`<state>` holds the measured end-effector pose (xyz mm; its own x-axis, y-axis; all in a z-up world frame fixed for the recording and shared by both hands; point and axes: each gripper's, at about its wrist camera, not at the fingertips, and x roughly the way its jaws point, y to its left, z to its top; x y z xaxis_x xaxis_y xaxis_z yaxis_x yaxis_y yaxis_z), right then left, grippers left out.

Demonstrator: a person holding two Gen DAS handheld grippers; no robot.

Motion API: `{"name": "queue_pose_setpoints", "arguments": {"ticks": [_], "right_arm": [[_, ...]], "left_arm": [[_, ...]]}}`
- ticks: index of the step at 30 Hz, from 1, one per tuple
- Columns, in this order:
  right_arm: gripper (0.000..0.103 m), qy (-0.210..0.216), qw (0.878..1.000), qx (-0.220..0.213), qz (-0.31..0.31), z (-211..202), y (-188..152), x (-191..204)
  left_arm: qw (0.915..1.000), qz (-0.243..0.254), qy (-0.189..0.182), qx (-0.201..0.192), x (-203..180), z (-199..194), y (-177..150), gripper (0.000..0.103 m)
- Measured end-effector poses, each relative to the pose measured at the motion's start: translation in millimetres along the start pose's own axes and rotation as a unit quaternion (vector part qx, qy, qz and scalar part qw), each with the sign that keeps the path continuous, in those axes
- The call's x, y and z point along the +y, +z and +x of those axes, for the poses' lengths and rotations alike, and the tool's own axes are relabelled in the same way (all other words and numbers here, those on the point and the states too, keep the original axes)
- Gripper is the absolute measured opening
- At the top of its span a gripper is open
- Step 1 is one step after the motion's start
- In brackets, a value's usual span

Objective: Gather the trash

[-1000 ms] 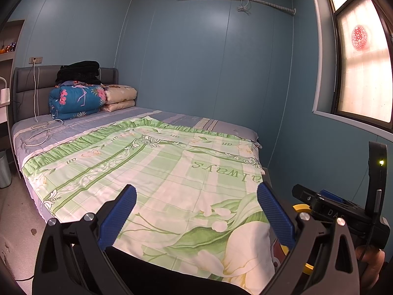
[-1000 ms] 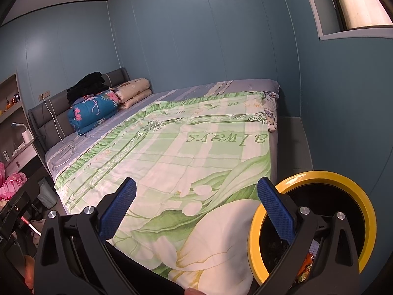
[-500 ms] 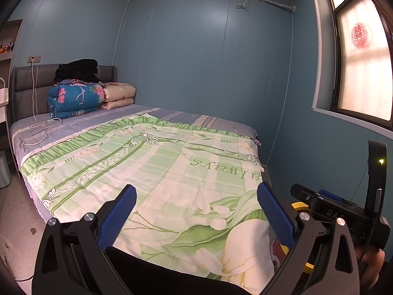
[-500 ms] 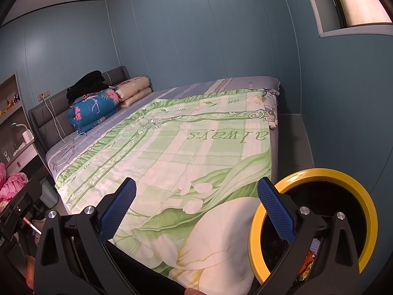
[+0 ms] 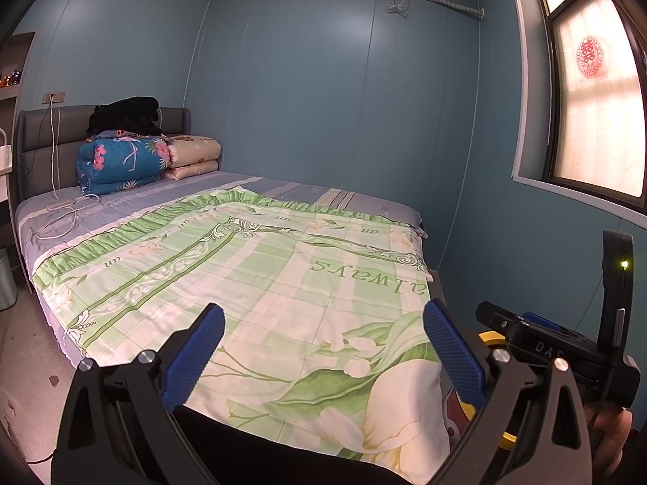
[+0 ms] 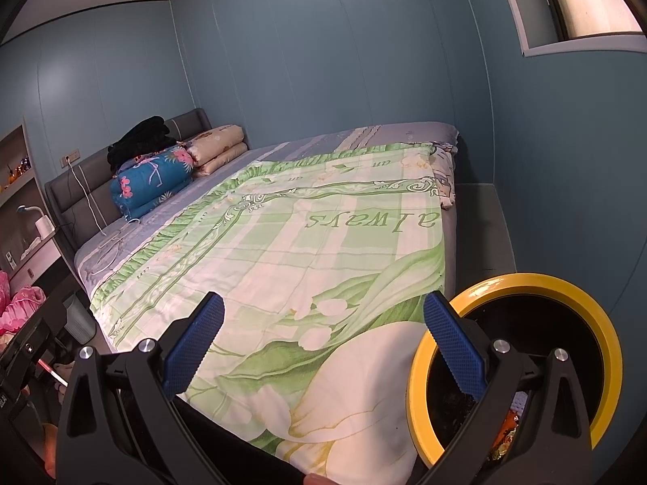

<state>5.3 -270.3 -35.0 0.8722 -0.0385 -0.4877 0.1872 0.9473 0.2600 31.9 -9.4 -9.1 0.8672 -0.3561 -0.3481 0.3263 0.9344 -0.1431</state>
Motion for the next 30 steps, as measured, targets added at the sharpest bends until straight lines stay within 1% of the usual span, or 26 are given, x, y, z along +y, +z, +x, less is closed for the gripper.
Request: {"name": "queue_pose_setpoints", "arguments": {"ticks": [30], "right_arm": [[0.095,-0.001,1.000,0.007,0.005,0.7,-6.4,-0.1]], "left_arm": [[1.0000,-0.005,-0.003,0.006,1.8,1.1,1.2,0.095]]}}
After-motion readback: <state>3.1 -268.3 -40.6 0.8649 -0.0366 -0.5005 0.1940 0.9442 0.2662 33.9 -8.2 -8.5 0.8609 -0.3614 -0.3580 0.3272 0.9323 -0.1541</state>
